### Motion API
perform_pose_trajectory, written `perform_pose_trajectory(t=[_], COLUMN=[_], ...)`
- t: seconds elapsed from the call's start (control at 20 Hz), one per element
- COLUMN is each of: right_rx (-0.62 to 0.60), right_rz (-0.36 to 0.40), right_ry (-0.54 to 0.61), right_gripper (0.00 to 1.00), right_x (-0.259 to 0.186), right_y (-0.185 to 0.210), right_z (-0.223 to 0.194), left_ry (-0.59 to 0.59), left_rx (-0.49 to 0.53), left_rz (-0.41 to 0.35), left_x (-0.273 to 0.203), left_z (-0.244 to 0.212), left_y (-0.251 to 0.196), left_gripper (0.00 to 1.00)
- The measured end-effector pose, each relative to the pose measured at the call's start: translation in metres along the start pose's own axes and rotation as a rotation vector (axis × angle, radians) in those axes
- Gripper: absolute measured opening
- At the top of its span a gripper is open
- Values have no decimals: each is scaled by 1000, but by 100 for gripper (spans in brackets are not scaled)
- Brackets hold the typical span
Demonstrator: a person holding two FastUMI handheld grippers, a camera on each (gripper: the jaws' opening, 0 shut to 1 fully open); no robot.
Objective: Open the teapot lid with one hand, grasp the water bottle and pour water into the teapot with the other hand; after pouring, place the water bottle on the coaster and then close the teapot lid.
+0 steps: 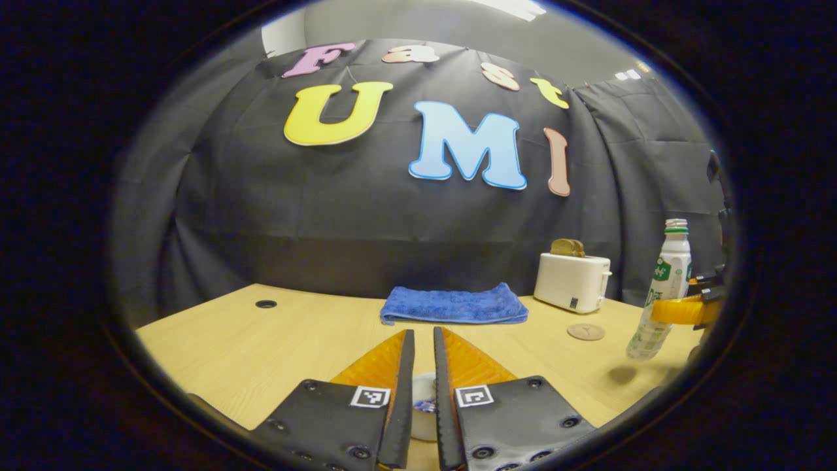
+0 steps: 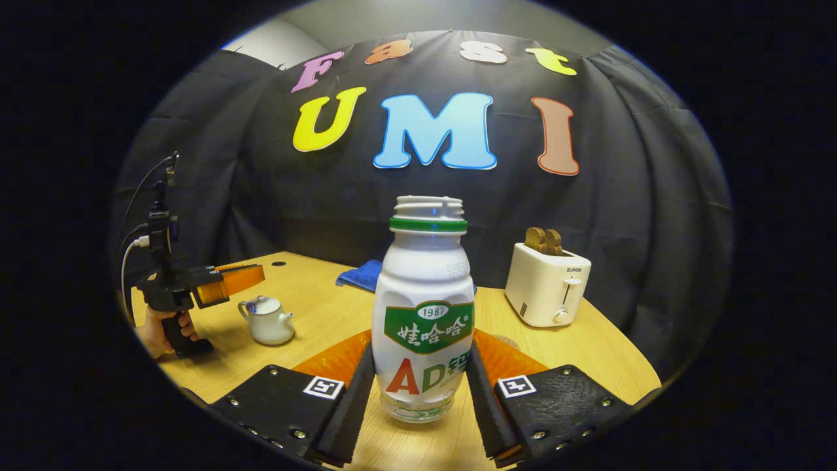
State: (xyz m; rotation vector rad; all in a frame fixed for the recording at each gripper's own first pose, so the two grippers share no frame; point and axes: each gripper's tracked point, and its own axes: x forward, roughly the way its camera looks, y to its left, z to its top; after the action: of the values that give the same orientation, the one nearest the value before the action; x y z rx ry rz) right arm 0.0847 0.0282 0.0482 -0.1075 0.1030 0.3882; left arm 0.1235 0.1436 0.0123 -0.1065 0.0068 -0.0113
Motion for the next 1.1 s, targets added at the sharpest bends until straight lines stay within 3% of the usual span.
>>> perform_pose_trajectory(t=[0.05, 0.1, 0.15, 0.3, 0.55, 0.75, 0.9, 1.1], right_rx=[1, -2, 11, 72, 117, 79, 73, 78], right_rz=[-21, -72, -107, -190, -268, -305, -389, -383], right_ry=[-17, -17, -12, -32, -28, -13, -15, 25], right_gripper=[71, 71, 71, 71, 71, 71, 70, 70], right_x=[7, 17, 27, 57, 89, 105, 116, 138], right_y=[-8, -24, -39, -78, -104, -111, -133, -134], right_z=[6, 8, 6, 7, 10, 6, 2, -13], left_ry=[-8, -18, -30, -73, -98, -82, -78, -100], left_rx=[-4, -13, -21, -42, -57, -40, -25, -31], left_rz=[1, 2, 5, 8, 8, -6, -4, 10], left_x=[1, -2, -5, -12, -14, -11, -10, -9], left_z=[1, 5, 9, 21, 28, 23, 21, 26], left_y=[0, 1, 3, 5, 5, -1, -1, 3], left_gripper=[20, 22, 42, 49, 46, 46, 46, 51])
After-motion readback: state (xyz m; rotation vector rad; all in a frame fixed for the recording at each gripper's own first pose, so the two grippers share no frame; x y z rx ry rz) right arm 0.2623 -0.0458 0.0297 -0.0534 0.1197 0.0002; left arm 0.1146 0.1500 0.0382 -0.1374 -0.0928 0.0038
